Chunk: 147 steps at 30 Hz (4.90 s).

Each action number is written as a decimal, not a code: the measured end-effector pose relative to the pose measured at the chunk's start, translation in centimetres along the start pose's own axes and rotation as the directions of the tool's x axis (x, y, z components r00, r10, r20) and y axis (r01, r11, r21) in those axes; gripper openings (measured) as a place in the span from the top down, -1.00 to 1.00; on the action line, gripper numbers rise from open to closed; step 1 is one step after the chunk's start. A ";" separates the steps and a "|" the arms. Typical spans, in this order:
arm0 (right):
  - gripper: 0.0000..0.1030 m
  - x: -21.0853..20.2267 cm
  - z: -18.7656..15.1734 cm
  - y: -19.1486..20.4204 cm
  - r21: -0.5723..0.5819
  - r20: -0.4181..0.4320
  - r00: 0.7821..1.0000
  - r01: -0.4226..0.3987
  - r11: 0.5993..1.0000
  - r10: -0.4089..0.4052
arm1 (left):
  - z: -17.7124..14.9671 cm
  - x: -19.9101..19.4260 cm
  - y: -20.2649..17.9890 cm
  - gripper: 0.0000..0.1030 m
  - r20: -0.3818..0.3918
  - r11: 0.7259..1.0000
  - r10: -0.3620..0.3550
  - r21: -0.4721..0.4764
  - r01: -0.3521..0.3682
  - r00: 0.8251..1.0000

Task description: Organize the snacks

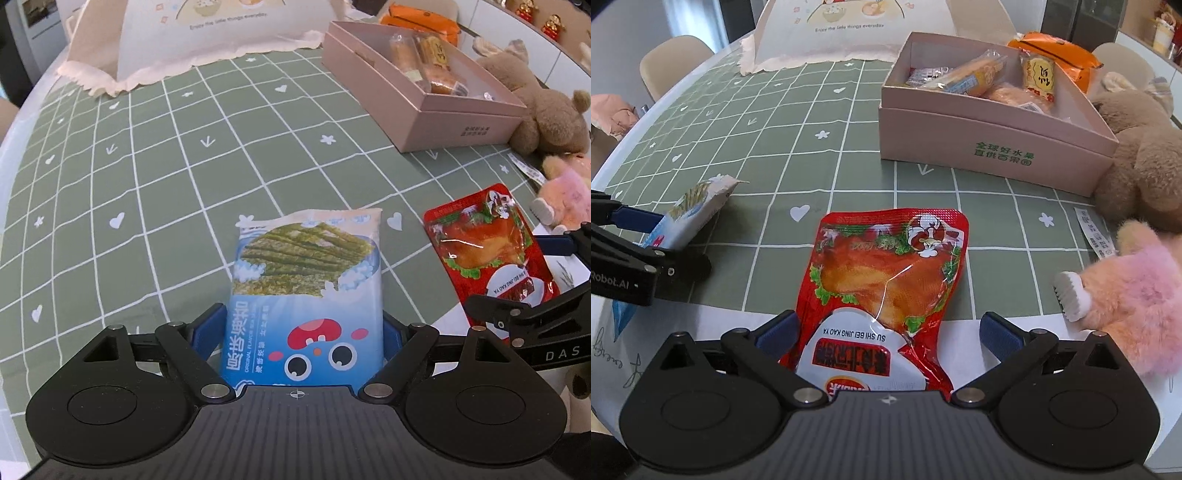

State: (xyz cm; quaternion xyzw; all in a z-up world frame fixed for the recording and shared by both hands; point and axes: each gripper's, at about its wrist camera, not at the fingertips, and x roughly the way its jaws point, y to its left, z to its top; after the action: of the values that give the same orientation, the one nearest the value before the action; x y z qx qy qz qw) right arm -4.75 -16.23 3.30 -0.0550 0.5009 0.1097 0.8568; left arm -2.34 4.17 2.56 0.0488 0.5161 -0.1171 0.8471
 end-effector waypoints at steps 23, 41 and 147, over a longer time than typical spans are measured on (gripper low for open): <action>-1.00 -2.9 -1.0 0.0 0.009 0.012 1.000 -0.023 1.000 0.023 | -0.5 -2.8 2.4 -0.53 0.137 0.938 -0.284 -0.164 0.305 0.949; -0.41 -5.5 0.8 5.3 -0.190 0.077 0.994 -0.062 0.980 0.078 | -1.6 -3.0 3.1 -0.28 0.087 0.973 -0.182 -0.128 0.193 0.979; -0.09 -4.8 0.0 -3.4 0.007 0.058 0.998 -0.009 1.000 0.008 | -0.5 -0.2 -4.8 -0.62 -0.074 0.986 -0.086 0.135 0.095 0.994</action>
State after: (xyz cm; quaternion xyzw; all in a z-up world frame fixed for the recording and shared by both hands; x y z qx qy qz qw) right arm -6.21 -20.18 7.46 -0.0467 0.4766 0.1132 0.8706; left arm -4.04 -0.34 2.66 0.0879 0.5368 -0.1893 0.8175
